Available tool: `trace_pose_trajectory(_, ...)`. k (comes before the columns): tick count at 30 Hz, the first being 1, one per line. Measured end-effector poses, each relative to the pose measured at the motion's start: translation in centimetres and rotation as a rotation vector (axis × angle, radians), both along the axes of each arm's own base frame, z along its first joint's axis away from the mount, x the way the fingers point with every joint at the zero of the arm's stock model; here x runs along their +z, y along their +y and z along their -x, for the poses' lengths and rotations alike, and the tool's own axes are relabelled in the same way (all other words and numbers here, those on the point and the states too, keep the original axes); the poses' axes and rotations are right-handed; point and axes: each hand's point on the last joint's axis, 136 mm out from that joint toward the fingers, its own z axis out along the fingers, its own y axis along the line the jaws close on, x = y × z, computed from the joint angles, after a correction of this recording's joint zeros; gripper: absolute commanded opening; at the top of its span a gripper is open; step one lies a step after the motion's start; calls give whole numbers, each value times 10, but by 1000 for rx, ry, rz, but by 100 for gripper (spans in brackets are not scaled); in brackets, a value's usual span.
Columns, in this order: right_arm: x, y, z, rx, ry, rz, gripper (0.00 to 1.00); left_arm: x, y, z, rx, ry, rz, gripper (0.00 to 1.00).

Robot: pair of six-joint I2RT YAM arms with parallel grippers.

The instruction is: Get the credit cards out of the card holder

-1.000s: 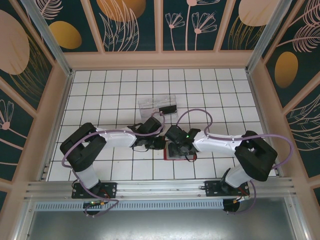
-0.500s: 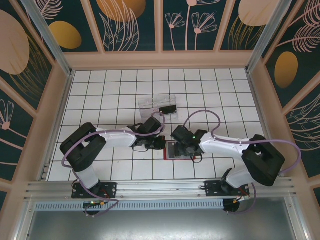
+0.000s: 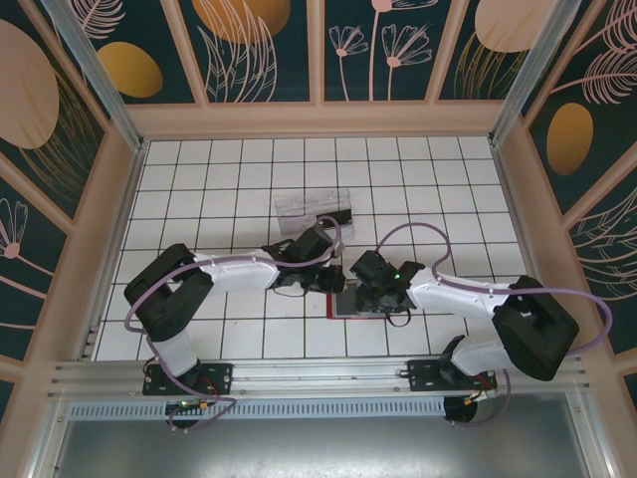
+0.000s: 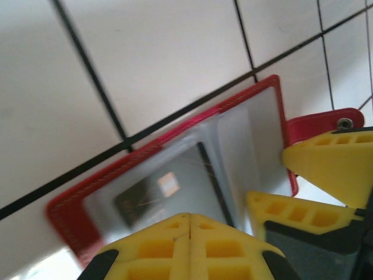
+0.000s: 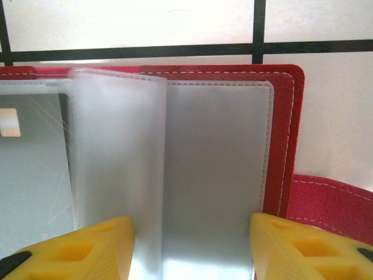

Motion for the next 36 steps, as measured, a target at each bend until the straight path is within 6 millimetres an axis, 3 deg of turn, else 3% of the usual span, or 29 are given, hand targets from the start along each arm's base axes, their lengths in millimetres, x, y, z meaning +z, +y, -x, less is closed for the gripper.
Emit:
trace_pose_trajectory(6,6,-2,-2,-19,-12,-26,59,-24,-5,12,-33,56,-23,0)
trace_pose_trajectory(21,43,-3,-19,-101,-102,-137,64,-23,-8,11,-39,55,-8,0)
trace_pose_trajectory(32,70,-28,-30,-230,-181,-213,65,-21,-8,9,-57,51,-37,0)
trace_pose_trajectory(36,70,-29,-29,-233,-179,-239,65,-17,-10,8,-65,52,-47,0)
